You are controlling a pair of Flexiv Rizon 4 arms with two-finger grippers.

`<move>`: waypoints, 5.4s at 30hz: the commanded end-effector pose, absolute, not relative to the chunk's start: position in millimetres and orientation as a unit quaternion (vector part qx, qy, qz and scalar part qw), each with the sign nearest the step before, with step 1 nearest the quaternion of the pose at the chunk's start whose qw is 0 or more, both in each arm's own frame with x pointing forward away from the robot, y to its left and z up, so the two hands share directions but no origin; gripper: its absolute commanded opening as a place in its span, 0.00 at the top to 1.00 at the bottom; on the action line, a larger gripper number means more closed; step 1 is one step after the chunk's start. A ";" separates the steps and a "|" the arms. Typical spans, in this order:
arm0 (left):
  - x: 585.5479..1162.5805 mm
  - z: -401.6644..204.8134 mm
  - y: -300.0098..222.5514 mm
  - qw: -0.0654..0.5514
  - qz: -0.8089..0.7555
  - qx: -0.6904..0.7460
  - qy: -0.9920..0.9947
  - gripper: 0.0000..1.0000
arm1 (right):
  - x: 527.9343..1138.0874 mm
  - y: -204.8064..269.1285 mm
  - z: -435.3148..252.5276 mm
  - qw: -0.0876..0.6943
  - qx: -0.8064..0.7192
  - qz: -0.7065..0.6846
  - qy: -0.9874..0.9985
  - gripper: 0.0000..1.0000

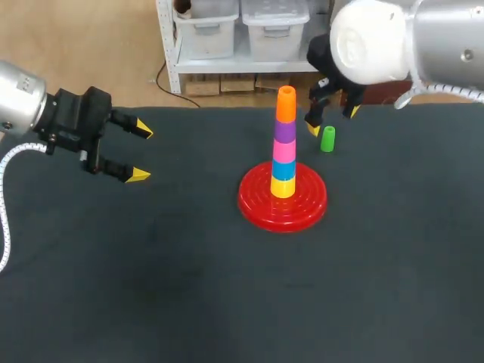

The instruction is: Pick up and stack the cylinders on the red base in this order: pink,purple,orange,green

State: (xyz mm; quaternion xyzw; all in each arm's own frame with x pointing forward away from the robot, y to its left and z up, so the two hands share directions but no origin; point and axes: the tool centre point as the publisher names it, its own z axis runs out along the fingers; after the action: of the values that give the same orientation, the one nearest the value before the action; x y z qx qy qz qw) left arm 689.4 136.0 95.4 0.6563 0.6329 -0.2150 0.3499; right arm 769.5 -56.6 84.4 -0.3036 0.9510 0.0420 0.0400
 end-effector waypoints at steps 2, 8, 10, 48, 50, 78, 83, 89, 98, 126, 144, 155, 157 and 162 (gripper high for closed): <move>688.1 94.7 136.4 0.352 -0.214 0.656 0.632 0.00 | 791.6 -55.5 53.8 0.013 -0.293 0.043 0.955 0.00; 688.1 94.7 136.4 0.352 -0.214 0.656 0.632 0.00 | 801.6 -60.4 37.4 0.000 -0.285 0.040 0.958 0.00; 688.1 94.7 136.4 0.352 -0.214 0.656 0.632 0.00 | 805.5 -63.5 34.7 -0.003 -0.282 0.039 0.959 0.00; 688.1 94.7 136.4 0.352 -0.214 0.656 0.632 0.00 | 841.2 -76.8 17.9 -0.033 -0.292 0.009 0.956 0.30; 688.1 94.7 136.4 0.352 -0.214 0.656 0.632 0.00 | 841.8 -76.6 18.1 -0.033 -0.293 0.008 0.956 0.32; 688.1 94.7 136.4 0.352 -0.214 0.656 0.632 0.00 | 804.1 -63.8 138.2 0.078 -0.367 -0.017 0.927 1.00; 688.1 94.7 136.4 0.352 -0.214 0.656 0.632 0.00 | 774.8 -45.5 204.4 0.105 -0.423 -0.028 0.900 1.00; 688.1 94.7 136.4 0.352 -0.214 0.656 0.632 0.00 | 734.5 -25.7 264.6 0.125 -0.464 -0.031 0.876 1.00; 688.1 94.7 136.4 0.352 -0.214 0.656 0.632 0.00 | 685.1 1.7 301.2 0.137 -0.490 -0.036 0.860 1.00; 688.1 94.7 136.4 0.352 -0.214 0.656 0.632 0.00 | 678.5 42.7 271.6 0.118 -0.528 0.000 0.841 1.00; 688.1 94.7 136.4 0.352 -0.214 0.656 0.632 0.00 | 692.1 29.9 267.7 0.088 -0.523 -0.008 0.847 1.00; 688.1 94.7 136.4 0.352 -0.214 0.656 0.632 0.00 | 703.3 37.5 262.3 0.026 -0.552 0.009 0.833 1.00; 688.1 94.7 136.4 0.352 -0.214 0.656 0.632 0.00 | 704.6 38.9 261.0 0.020 -0.557 0.009 0.830 1.00; 688.1 94.7 136.4 0.352 -0.214 0.656 0.632 0.00 | 705.0 45.2 253.0 0.001 -0.566 0.006 0.824 1.00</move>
State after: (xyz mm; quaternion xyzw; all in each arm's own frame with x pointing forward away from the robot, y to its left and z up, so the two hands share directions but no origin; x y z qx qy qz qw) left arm 689.4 136.0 95.4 0.6563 0.6330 -0.2150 0.3499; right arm 695.0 37.1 259.5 -0.5647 0.8244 0.0083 0.0374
